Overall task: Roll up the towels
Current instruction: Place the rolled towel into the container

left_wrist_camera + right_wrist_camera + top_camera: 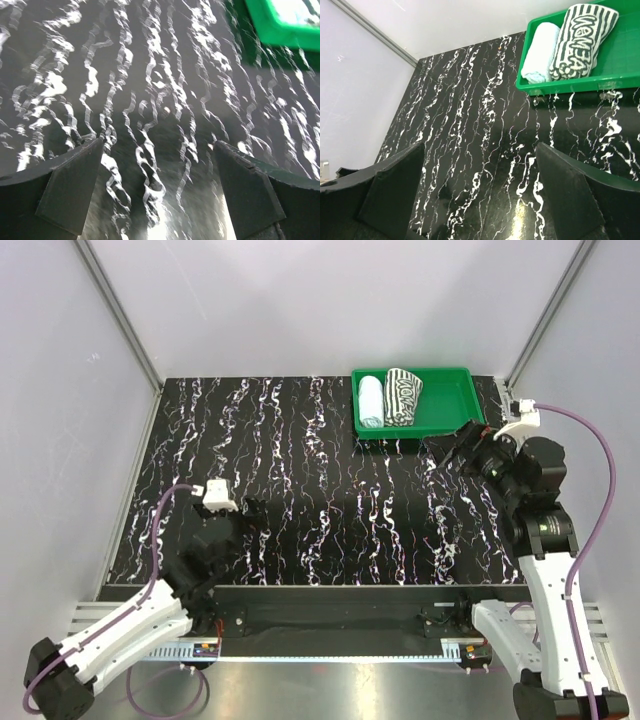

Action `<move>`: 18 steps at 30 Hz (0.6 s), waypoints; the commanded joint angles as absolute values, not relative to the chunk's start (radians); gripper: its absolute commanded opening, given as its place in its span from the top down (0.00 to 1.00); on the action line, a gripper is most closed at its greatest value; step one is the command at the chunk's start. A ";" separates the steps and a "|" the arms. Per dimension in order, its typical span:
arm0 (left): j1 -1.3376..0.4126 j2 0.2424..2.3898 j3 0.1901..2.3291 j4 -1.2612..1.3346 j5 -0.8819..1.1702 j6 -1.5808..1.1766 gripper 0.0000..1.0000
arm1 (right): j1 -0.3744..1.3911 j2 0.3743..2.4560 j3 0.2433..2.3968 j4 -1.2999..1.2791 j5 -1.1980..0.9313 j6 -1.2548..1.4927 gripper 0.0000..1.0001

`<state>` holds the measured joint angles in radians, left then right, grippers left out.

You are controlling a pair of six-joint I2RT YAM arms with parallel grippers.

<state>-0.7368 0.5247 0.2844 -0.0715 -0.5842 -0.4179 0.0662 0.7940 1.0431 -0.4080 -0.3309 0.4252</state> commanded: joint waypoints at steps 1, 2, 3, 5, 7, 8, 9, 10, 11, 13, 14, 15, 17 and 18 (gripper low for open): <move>-0.733 0.528 0.227 0.228 -0.742 -0.283 0.05 | 0.069 0.770 1.011 -0.414 -0.337 0.466 0.00; -0.733 0.538 0.207 0.342 -0.742 -0.246 0.06 | 0.069 0.762 0.997 -0.411 -0.348 0.474 0.00; -0.733 0.576 0.157 0.413 -0.759 -0.206 0.07 | 0.069 0.759 0.991 -0.408 -0.354 0.477 0.00; -0.732 0.627 0.134 0.561 -0.829 -0.173 0.01 | 0.068 0.758 0.980 -0.408 -0.367 0.492 0.00; -0.729 0.707 0.121 0.662 -0.836 -0.123 0.01 | 0.069 0.756 0.980 -0.413 -0.380 0.492 0.00; -0.726 0.739 0.118 0.777 -0.841 -0.103 0.01 | 0.069 0.753 0.980 -0.417 -0.383 0.494 0.00; -0.721 0.796 0.120 0.826 -0.862 -0.045 0.01 | 0.069 0.746 0.980 -0.428 -0.382 0.495 0.00; -0.719 0.813 0.133 0.851 -0.864 -0.010 0.01 | 0.069 0.746 0.980 -0.428 -0.382 0.494 0.00; -0.719 0.822 0.149 0.841 -0.850 0.047 0.01 | 0.069 0.736 0.982 -0.443 -0.382 0.489 0.00; -0.706 0.830 0.207 0.790 -0.882 0.112 0.01 | 0.069 0.727 0.985 -0.474 -0.382 0.480 0.00; -0.692 0.819 0.213 0.735 -0.882 0.110 0.01 | 0.069 0.720 0.986 -0.483 -0.380 0.470 0.00; -0.674 0.792 0.210 0.720 -0.840 0.095 0.01 | 0.069 0.715 0.988 -0.492 -0.379 0.463 0.00; -0.594 0.766 0.163 0.730 -0.796 0.060 0.01 | 0.068 0.704 0.986 -0.500 -0.380 0.463 0.00; -0.560 0.765 0.144 0.742 -0.757 0.045 0.01 | 0.067 0.703 0.986 -0.500 -0.385 0.465 0.00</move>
